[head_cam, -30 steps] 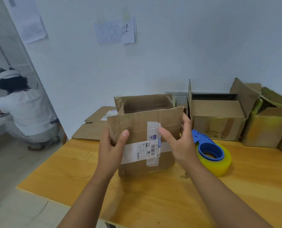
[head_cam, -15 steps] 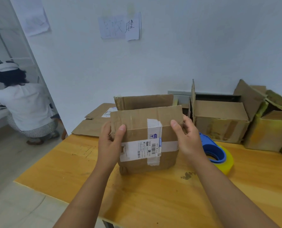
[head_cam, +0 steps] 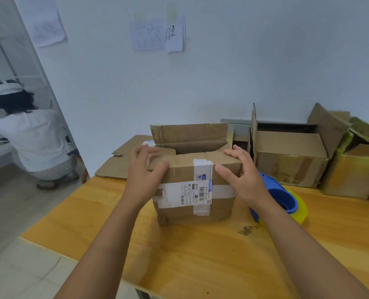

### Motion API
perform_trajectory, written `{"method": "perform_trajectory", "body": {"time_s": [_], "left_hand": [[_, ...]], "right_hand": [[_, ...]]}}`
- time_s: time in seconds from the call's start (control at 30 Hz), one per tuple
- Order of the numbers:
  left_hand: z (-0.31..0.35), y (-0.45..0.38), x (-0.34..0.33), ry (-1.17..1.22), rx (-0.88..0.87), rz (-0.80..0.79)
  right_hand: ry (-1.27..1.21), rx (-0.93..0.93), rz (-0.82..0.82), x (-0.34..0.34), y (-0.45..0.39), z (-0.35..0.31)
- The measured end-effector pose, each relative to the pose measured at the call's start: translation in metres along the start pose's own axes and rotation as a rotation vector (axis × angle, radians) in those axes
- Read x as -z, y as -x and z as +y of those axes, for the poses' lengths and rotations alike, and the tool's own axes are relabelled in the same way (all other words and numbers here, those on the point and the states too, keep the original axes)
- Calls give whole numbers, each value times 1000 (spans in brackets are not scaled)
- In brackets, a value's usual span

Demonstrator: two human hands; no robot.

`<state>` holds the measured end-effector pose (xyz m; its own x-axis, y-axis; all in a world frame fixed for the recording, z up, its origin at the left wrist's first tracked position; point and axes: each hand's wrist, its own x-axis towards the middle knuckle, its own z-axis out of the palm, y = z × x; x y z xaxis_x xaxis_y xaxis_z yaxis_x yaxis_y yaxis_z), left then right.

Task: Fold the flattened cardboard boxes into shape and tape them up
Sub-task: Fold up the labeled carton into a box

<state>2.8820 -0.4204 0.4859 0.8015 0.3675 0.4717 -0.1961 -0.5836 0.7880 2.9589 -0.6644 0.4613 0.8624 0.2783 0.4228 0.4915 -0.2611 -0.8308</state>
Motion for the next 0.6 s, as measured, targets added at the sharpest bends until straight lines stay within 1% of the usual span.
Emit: {"method": "perform_trajectory", "body": {"time_s": [0.07, 0.13, 0.23, 0.3, 0.37, 0.47, 0.5, 0.6], "left_hand": [[1, -15, 8, -133, -86, -78], [5, -31, 12, -182, -162, -159], [5, -44, 11, -150, -146, -239], [2, -44, 11, -171, -143, -234], [-2, -39, 11, -220, -170, -195], [-6, -29, 9, -180, -127, -152], [-7, -26, 10, -160, -105, -160], [-9, -22, 13, -174, -66, -249]], "right_hand": [[6, 5, -18, 1, 0, 0], [13, 10, -24, 1, -2, 0], [33, 27, -39, 5, -8, -1], [38, 50, -61, 8, -12, -1], [37, 64, -84, 9, -16, 0], [23, 60, -98, 6, -17, -1], [10, 57, -95, 5, -16, 0], [20, 53, -101, 4, -18, 2]]}}
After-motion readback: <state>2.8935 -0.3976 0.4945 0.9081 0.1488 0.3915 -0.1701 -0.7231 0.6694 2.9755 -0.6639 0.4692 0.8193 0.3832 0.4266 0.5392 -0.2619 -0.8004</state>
